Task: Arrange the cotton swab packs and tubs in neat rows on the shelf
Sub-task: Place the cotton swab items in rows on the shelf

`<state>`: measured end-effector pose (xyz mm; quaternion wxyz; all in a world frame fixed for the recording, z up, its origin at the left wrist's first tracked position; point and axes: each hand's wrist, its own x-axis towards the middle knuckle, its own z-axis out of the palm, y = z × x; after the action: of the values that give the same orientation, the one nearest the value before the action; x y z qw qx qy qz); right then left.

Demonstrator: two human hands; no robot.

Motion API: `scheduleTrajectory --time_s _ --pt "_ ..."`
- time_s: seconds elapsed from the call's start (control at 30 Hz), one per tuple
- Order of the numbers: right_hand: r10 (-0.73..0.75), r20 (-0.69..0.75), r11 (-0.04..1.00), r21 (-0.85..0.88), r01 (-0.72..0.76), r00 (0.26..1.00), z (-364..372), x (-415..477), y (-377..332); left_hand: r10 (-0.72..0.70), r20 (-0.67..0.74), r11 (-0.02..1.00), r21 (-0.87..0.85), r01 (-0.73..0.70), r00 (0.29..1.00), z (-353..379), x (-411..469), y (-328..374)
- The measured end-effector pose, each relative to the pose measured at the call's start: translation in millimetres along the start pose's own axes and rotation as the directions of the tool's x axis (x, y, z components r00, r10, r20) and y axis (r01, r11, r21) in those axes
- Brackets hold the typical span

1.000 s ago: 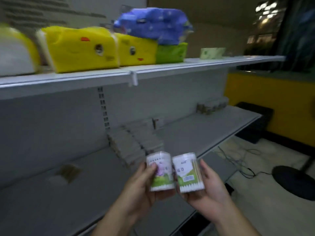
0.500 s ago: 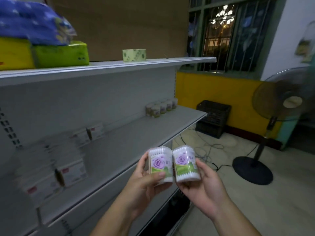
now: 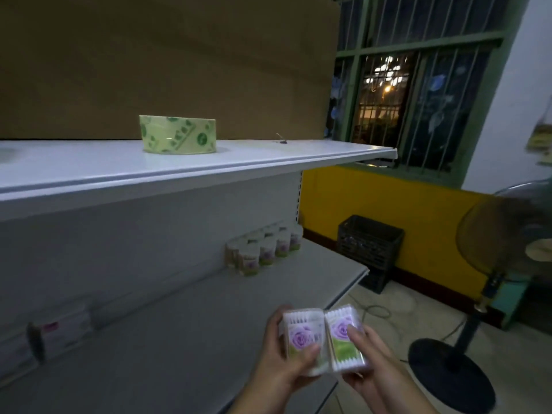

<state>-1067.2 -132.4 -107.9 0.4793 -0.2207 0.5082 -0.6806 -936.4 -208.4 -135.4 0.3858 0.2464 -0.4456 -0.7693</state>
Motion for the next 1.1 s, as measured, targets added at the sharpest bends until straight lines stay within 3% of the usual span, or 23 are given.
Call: scheduleTrajectory --time_s 0.13,0.27,0.4,0.47,0.53,0.63,0.7,0.77,0.83,0.97,1.03,1.1 --pt "-0.046 0.0 0.998 -0.048 0.046 0.999 -14.8 53.7 -11.0 0.069 -0.046 0.989 0.133 -0.062 0.997 4.9 57.9 -12.5" --pt "-0.08 0.024 0.982 -0.168 0.083 0.997 -34.4 119.0 -13.5 0.18 -0.138 0.975 0.156 -0.158 0.974 6.9 104.7 -21.4" --pt "-0.123 0.06 0.942 -0.306 0.135 0.991 -42.6 208.2 -24.7 0.344 -0.361 0.921 0.306 -0.239 0.867 11.2 164.2 -25.5" --pt "-0.15 0.1 0.91 -0.375 0.177 0.984 -46.4 256.8 -31.8 0.428 -0.401 0.869 0.429 -0.246 0.81 12.8 195.7 -28.2" --pt "-0.169 0.2 0.844 -0.477 0.247 0.965 -52.6 300.4 -40.4 0.493 -0.47 0.816 0.541 -0.202 0.732 14.5 227.8 -34.2" --pt "-0.156 0.386 0.703 -0.603 0.377 0.909 -62.1 349.4 -48.1 0.55 -0.493 0.724 0.684 -0.091 0.674 26.4 265.0 -39.2" --pt "-0.178 0.485 0.639 -0.605 0.475 0.856 -64.7 373.8 -49.6 0.592 -0.521 0.681 0.731 -0.036 0.614 31.1 284.5 -40.4" --pt "-0.173 0.558 0.652 -0.553 0.519 0.811 -62.0 391.3 -49.3 0.622 -0.56 0.653 0.757 0.033 0.547 35.4 297.5 -42.4" --pt "-0.144 0.604 0.694 -0.503 0.515 0.784 -56.9 401.0 -51.0 0.626 -0.583 0.661 0.749 0.043 0.518 40.2 303.7 -44.3" --pt "-0.06 0.699 0.63 -0.527 0.57 0.712 -52.6 419.6 -39.9 0.733 -0.535 0.578 0.816 0.03 0.421 35.2 308.7 -52.7" --pt "-0.024 0.707 0.573 -0.57 0.59 0.706 -51.5 424.6 -32.6 0.734 -0.538 0.559 0.825 0.082 0.414 32.3 311.1 -54.9" --pt "-0.097 0.699 0.457 -0.601 0.656 0.709 -52.9 427.0 -25.7 0.715 -0.566 0.594 0.801 0.07 0.409 31.5 310.7 -55.0"
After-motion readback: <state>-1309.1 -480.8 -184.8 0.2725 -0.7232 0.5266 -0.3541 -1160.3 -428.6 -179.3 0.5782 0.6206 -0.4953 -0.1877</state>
